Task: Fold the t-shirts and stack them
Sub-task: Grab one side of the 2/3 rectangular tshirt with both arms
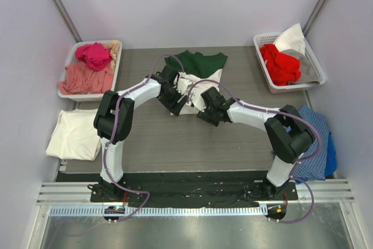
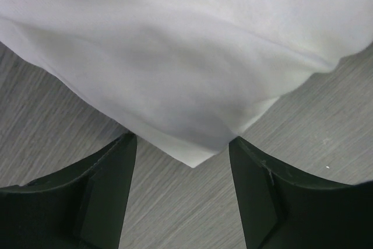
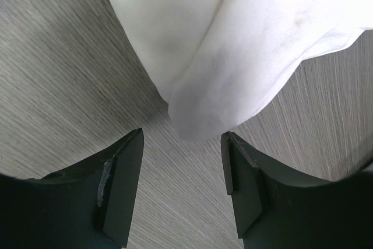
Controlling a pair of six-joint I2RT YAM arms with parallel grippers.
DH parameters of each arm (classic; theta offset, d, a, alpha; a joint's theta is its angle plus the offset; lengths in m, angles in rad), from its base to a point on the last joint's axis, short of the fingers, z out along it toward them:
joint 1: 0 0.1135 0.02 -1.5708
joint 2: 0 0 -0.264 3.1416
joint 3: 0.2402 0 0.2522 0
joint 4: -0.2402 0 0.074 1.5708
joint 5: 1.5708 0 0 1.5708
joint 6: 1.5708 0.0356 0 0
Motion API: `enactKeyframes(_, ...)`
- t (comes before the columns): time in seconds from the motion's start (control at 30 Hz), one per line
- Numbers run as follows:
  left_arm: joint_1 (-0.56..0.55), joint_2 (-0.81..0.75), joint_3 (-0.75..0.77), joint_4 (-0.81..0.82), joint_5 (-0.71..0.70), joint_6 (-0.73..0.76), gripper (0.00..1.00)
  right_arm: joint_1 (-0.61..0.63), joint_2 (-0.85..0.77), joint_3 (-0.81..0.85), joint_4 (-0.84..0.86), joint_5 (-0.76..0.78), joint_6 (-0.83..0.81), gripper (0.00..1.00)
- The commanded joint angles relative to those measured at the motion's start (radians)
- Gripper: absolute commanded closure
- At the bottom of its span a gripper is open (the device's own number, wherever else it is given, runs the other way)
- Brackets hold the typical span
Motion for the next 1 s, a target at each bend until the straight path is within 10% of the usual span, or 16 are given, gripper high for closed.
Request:
enactKeyframes(0.0,0.003,0.04,0.041,0.022,-0.013,0.023,0.32,-0.007,0.01,0.049,0.046,0.019,-0.023,0.39)
enactKeyframes(0.97,-0.001,0.046,0.011,0.027,-0.01,0.012,0.43,-0.047,0.119,0.148,0.038,-0.053,-0.017,0.48)
